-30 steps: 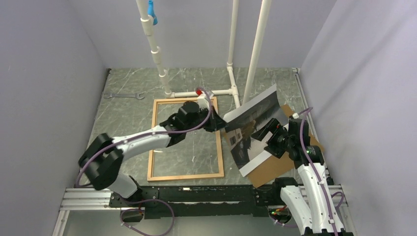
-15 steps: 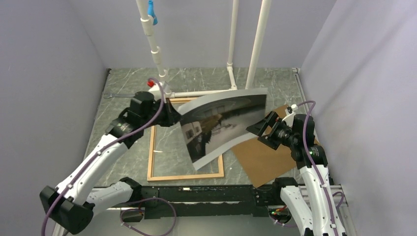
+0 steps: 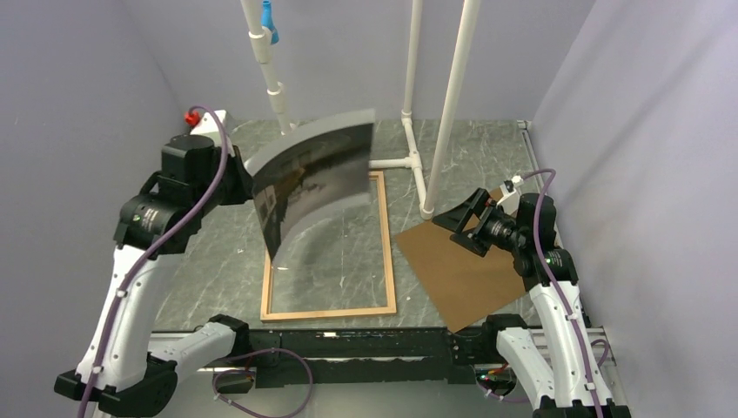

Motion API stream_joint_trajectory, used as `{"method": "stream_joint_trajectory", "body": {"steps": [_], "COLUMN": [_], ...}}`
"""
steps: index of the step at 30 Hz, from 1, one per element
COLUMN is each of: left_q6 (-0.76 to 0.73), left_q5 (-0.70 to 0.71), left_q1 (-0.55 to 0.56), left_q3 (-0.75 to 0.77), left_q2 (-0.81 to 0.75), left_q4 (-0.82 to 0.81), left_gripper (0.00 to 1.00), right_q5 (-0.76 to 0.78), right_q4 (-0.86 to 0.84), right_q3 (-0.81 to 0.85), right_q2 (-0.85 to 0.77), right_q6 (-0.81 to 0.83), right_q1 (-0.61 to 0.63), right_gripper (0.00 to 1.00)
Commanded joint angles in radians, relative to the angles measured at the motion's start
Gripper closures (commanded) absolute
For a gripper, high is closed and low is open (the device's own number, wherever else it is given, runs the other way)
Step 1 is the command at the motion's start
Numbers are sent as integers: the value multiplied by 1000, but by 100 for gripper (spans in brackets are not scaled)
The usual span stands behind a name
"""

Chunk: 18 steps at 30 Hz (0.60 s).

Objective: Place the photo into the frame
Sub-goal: Turn over the photo from the photo frame.

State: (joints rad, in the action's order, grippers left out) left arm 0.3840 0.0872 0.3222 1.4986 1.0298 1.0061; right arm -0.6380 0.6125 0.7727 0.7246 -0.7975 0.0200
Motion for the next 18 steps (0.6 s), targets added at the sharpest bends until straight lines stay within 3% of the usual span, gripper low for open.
{"method": "stream_joint_trajectory", "body": {"steps": [1,4,13,15,18], "left_q6": [-79,-130,-196,-204,-208], "left_q5": [112,62,-386,-426,-376], "left_q1": [-3,-2,9,55,183], "left_q3": [139,165,-3,-31,-79], "left_q2": [-20,-49,-85,-65,-34], "left_q4": [99,73,-94,-118,-166], "left_gripper": [100,100,100,100,100], "right_q5": [-35,-54,-144,-140,-138], "right_q4": [-66,-88,-243,-233,-227], "right_q3": [6,-11,-96,-92,-97], "right_q2": [-5,1,21,21,21], "right_q6": [-22,-30,-127,-118,-111], "right_q1": [-2,-2,-2,-2,-2], "right_gripper": [0,0,0,0,0]}}
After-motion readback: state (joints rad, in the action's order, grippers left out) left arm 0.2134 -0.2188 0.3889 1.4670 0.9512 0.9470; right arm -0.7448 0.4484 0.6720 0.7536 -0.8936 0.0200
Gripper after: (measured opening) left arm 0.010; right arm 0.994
